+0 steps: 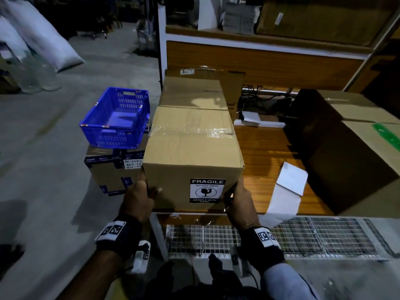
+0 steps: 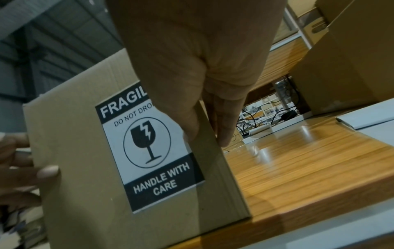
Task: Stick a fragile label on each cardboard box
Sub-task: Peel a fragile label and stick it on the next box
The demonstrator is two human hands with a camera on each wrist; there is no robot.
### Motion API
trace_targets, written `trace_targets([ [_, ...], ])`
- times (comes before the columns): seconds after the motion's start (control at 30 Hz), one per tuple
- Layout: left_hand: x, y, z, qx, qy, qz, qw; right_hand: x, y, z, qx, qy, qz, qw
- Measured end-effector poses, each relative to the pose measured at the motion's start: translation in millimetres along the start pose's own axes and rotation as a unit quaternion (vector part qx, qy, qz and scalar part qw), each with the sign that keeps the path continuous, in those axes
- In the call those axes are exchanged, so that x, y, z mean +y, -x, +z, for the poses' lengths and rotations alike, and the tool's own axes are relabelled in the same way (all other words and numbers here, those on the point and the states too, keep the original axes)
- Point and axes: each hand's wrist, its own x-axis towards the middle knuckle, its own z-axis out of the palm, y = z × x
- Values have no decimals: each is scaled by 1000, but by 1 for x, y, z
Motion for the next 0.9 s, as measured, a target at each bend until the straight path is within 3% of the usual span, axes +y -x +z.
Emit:
trace_targets([
  [0.23, 1, -1, -11, -21, 13, 69, 997, 3, 1, -9, -32, 24, 19, 999],
  [0.3, 10, 3, -19, 40, 65, 129, 989, 5, 3, -25, -40, 44, 49, 997],
  [0.43, 51, 29, -39, 216, 1, 217, 952, 13, 17, -69, -31, 69, 70, 995],
  [0.53, 89, 50, -42, 267, 37, 310, 912, 23, 30, -107, 9, 44, 76, 996],
  [0.63, 129, 63, -24, 231, 48, 406, 883, 38, 46, -148, 51, 7, 82, 995],
  [0.73, 170, 79, 8, 158, 64, 454, 874, 58, 60, -187, 78, -20, 90, 993],
  [0.9, 235, 105, 86, 65, 112, 469, 873, 114, 83, -254, 122, -40, 100, 987],
])
